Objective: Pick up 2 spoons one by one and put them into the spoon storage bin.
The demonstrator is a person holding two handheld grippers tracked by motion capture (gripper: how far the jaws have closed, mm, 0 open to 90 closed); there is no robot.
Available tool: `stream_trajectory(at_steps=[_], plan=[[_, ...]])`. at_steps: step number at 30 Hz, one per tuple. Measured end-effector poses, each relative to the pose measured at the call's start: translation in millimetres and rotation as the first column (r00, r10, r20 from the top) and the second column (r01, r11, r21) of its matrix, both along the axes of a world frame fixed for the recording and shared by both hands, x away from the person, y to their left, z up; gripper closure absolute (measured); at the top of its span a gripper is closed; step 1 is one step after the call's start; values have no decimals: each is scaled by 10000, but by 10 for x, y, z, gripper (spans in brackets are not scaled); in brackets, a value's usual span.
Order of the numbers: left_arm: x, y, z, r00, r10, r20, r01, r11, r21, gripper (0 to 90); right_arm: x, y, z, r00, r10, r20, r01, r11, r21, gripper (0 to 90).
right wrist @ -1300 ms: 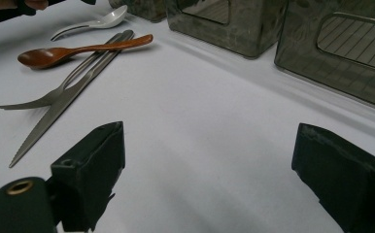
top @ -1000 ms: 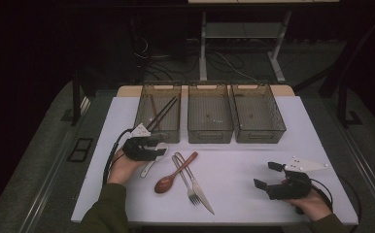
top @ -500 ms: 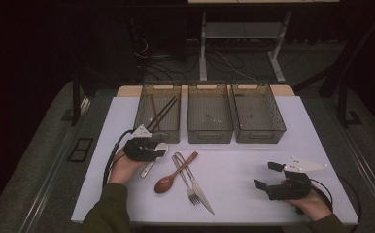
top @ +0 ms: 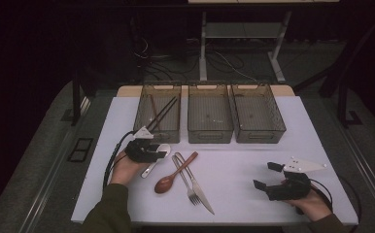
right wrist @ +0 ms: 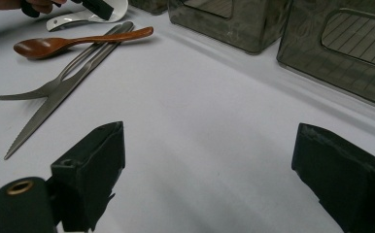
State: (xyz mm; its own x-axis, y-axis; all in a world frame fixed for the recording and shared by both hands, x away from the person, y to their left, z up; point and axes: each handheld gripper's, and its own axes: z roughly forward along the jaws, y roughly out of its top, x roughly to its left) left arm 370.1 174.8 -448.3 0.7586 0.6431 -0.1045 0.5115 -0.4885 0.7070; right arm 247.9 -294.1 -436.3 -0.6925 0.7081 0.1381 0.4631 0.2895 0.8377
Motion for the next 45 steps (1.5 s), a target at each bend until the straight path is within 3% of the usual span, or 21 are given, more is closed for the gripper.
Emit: stream_trajectory(at_steps=[5, 19, 31, 45], plan=[[-7, -30, 2, 9997, -236, 8, 236, 9997, -11, 622, -3, 5, 1, 10000, 12, -10, -12, 10000, -13, 123], [-23, -49, 24, 9996, -270, -35, 270, 9996, -3, 746, -7, 26, -6, 9999, 125, 16, -125, 9998, -147, 123], [-36, -61, 40, 9995, -300, -26, 299, 9993, -204, 804, 38, 134, -60, 9999, 74, 88, -71, 9995, -307, 121], [-65, -39, 74, 9984, -546, 113, 545, 9985, 99, 813, 33, 139, -70, 9999, 167, -4, -167, 9987, -488, 122]])
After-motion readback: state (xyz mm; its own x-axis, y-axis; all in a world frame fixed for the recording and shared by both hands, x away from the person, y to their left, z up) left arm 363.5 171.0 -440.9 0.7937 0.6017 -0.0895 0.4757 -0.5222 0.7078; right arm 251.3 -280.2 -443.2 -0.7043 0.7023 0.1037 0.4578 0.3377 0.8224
